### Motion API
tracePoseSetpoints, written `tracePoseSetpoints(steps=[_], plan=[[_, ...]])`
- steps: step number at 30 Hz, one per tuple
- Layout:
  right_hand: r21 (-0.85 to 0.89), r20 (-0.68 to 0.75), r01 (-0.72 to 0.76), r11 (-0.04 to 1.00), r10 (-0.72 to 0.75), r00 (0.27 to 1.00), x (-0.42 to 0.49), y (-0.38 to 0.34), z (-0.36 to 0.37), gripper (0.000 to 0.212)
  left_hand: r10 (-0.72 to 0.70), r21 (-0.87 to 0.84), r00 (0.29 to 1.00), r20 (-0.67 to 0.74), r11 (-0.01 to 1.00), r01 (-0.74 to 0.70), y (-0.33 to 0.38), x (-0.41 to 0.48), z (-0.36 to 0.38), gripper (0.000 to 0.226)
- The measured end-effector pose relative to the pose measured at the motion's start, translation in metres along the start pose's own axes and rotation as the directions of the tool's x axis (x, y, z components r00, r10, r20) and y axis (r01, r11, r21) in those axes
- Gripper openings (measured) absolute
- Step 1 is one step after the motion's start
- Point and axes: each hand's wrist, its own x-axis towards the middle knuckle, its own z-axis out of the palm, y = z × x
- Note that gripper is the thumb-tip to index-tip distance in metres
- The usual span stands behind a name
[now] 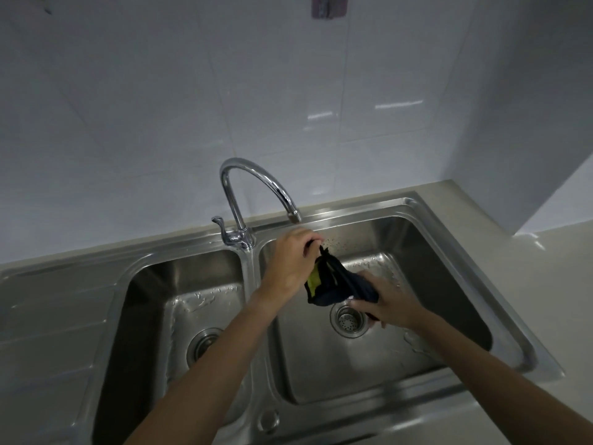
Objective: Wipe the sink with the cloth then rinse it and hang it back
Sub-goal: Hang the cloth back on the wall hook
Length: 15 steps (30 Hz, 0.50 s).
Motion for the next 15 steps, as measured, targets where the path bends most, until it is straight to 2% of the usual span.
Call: tracePoseSetpoints(steps=[3,5,7,9,10,12,15], plan=[[0.081,0.044,0.007,0.997,-0.01,0.999,0.0,0.007,-0.015,0.02,0.075,0.089,0.994,-0.076,0.994,-0.068,0.018,0.014,0.012,0.018],[0.179,0.096,-0.039,0.983,0.022,0.995,0.0,0.014,-0.028,0.009,0.026,0.074,0.987,-0.157,0.997,-0.014,0.027,0.022,0.024,0.018],[0.297,0.108,-0.116,0.948,0.087,0.99,0.001,0.024,-0.044,0.022,-0.051,0.038,0.971,-0.232,0.997,0.061,0.038,0.029,0.039,0.018],[0.485,0.126,-0.166,0.859,0.119,0.985,0.007,0.039,-0.056,0.046,-0.144,-0.038,0.939,-0.311,0.99,0.139,0.048,0.036,0.051,0.018],[0.585,0.13,-0.171,0.793,0.116,0.985,0.009,0.042,-0.06,0.045,-0.195,-0.083,0.914,-0.355,0.981,0.177,0.053,0.038,0.055,0.018],[0.717,0.079,-0.159,0.679,0.147,0.986,0.009,0.047,-0.067,0.027,-0.275,-0.175,0.864,-0.421,0.96,0.22,0.057,0.043,0.059,0.019],[0.756,-0.013,-0.191,0.626,0.307,0.952,0.007,0.056,-0.08,0.015,-0.345,-0.298,0.823,-0.451,0.928,0.225,0.065,0.051,0.059,0.023]])
